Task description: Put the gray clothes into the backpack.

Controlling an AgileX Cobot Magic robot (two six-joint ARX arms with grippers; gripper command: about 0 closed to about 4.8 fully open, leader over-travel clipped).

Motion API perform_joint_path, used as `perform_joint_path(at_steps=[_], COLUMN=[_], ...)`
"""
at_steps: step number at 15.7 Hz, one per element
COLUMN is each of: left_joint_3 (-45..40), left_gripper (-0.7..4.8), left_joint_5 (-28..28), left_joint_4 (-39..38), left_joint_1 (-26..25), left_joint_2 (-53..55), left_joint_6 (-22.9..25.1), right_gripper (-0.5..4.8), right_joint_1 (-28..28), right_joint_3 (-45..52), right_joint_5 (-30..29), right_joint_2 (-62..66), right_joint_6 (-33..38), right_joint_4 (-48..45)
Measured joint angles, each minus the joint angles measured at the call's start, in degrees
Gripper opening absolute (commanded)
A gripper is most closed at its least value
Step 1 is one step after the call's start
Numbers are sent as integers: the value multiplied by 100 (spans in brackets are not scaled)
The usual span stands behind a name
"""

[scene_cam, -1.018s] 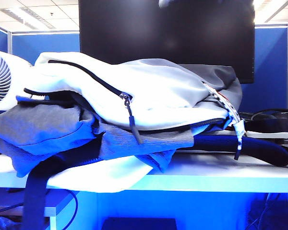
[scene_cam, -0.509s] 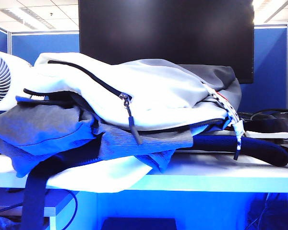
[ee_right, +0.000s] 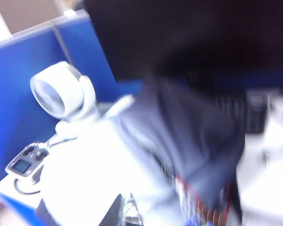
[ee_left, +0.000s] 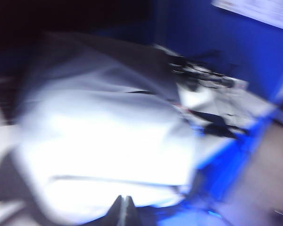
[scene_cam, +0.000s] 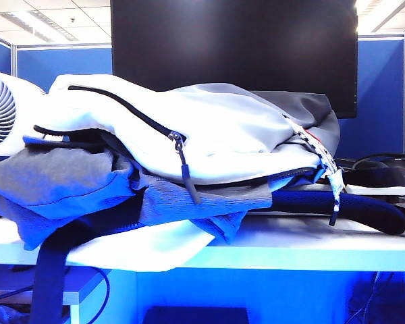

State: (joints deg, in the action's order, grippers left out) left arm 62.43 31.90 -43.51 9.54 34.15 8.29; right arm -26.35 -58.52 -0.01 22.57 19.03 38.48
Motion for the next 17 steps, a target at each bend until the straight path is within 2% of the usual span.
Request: perform_joint_path(at_steps=[2, 5, 6, 8, 12, 13, 14, 15, 17], left_joint_3=[-507, -1419, -1810, -2260, -2802, -2986, -3217, -3386, -3823], left_gripper=[-5, -5, -5, -5, -5, -5, -5, -5, -5], left_joint_5=[-494, -807, -800, -940, -896, -898, -1117, -1268, -1355], left_joint_4=[216, 175, 238, 249, 393, 566, 1200, 1722, 2358], left_joint_1=[0, -2, -2, -2, -7, -7, -4, -7, -7], left_joint_2=[-1010, -2087, -2763, -3383, -3375, -3377, -3377, -3377, -3377], left_joint_6=[20, -258, -566, -879, -1158, -1187, -1563, -1742, -1762], right_gripper=[-5, -6, -6, -6, -5, -5, -5, -5, -5], right_joint_1=[2, 0, 2, 0, 4, -2, 0, 0, 0], right_joint_3=[560, 1130, 1329, 1700, 2437, 2645, 3115, 3467, 4323], right_joint_5=[28, 24, -107, -564, -885, -885, -903, -903, -903], right_joint_2=[-765, -1436, -1604, -1650, -1775, -1803, -1814, -1812, -1803], right_joint_6=[238, 216, 109, -66, -103, -184, -264, -319, -824], right_joint_4=[-133, -315, -358, -385, -953, -1239, -1749, -2122, -3215])
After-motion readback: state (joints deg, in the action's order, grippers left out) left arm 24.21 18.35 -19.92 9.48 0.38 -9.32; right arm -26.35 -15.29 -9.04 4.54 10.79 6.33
